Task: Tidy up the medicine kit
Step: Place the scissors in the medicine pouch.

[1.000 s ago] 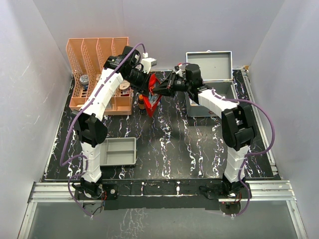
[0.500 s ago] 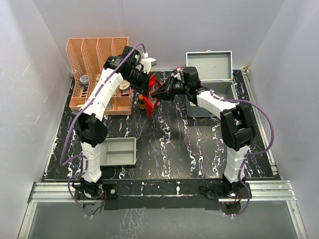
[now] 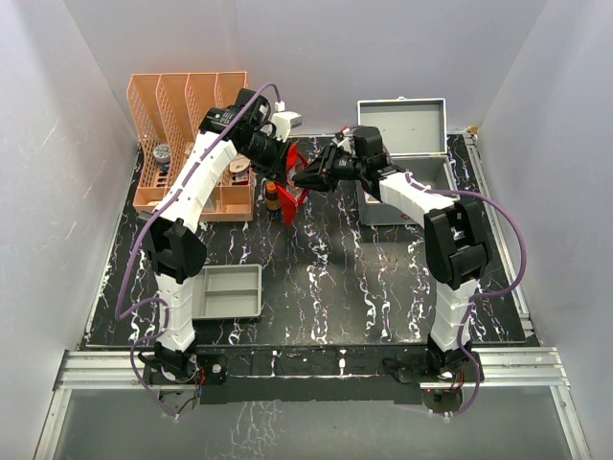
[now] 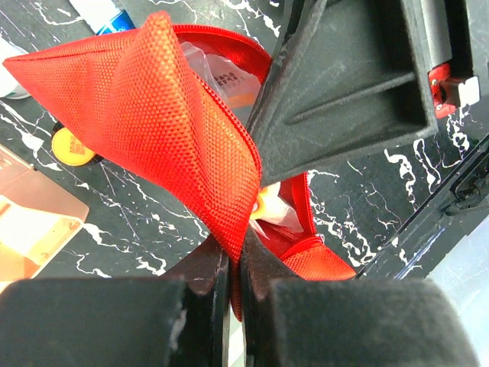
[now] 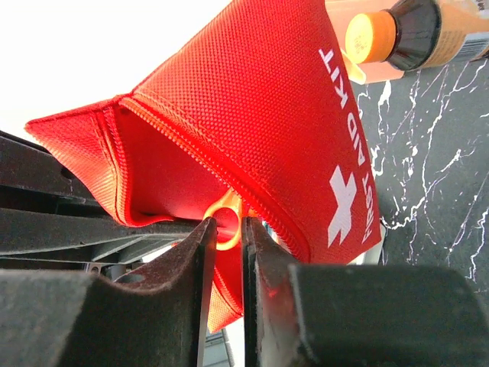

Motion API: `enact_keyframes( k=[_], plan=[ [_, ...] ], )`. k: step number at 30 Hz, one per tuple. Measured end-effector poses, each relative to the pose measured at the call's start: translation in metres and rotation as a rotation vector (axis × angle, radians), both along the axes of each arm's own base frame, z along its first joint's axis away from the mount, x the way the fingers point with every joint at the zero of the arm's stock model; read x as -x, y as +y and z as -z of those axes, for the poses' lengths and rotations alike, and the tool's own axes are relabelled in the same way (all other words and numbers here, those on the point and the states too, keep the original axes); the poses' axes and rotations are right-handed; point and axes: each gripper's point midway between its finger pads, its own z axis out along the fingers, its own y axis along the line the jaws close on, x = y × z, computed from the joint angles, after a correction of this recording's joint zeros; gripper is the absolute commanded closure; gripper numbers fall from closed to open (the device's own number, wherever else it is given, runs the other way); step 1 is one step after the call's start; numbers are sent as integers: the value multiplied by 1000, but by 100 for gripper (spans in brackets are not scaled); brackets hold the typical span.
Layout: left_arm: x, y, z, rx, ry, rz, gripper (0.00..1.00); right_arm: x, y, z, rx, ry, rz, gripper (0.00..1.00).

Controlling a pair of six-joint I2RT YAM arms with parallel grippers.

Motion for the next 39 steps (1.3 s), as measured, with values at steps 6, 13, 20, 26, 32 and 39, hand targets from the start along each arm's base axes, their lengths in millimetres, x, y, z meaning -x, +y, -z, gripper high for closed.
enact_keyframes(
  k=[6,13,20,26,32,39],
  plan=[
    [1,-2,0,6,3,5,100,-4,-4,4,21,-7,14,94],
    [2,-1,3,2,12,5,100,-8,-6,-11,74,-62,2,94],
    [3,-2,3,4,14,7,100,-2,-9,-5,152,-87,-27,95],
    [3,-2,3,4,14,7,100,17,-1,15,231,-52,-68,96],
    [3,-1,3,3,14,6,100,36,20,23,269,-54,-129,97],
    [2,-1,3,4,11,5,100,33,31,25,304,-70,-149,97]
  ],
)
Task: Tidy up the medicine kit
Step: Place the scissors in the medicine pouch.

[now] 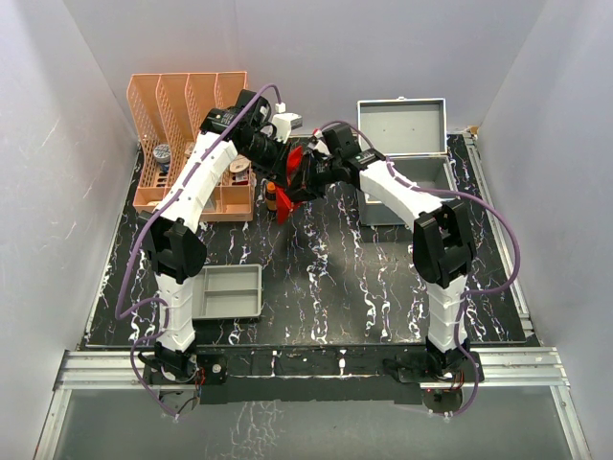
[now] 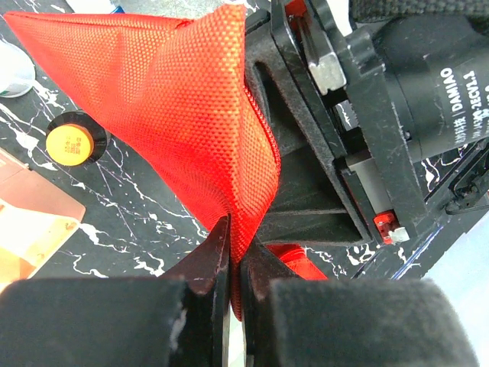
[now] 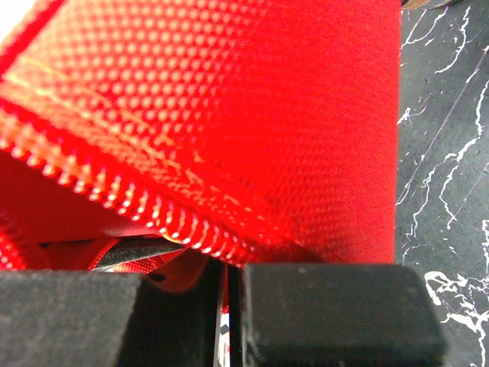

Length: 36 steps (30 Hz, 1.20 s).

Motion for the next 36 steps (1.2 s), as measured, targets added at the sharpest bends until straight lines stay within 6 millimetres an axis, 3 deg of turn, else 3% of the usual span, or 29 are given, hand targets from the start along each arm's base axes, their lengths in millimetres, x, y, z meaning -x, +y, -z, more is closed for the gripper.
enact_keyframes(
  k=[9,11,17,20,31,36],
  plan=[
    [1,0,1,0,3,2,100,6,-12,3,74,-4,16,96],
    [1,-1,1,0,4,3,100,10,-20,-6,97,-21,32,93],
    [4,-2,0,8,10,16,100,15,-57,-62,124,-144,114,82],
    [10,-4,0,28,24,39,100,12,-73,-78,152,-211,140,75],
    [34,-19,-9,140,61,201,100,-11,-124,-61,371,-514,3,53],
    [41,-13,-5,113,36,286,100,-11,-137,-65,420,-681,-102,53]
  ],
)
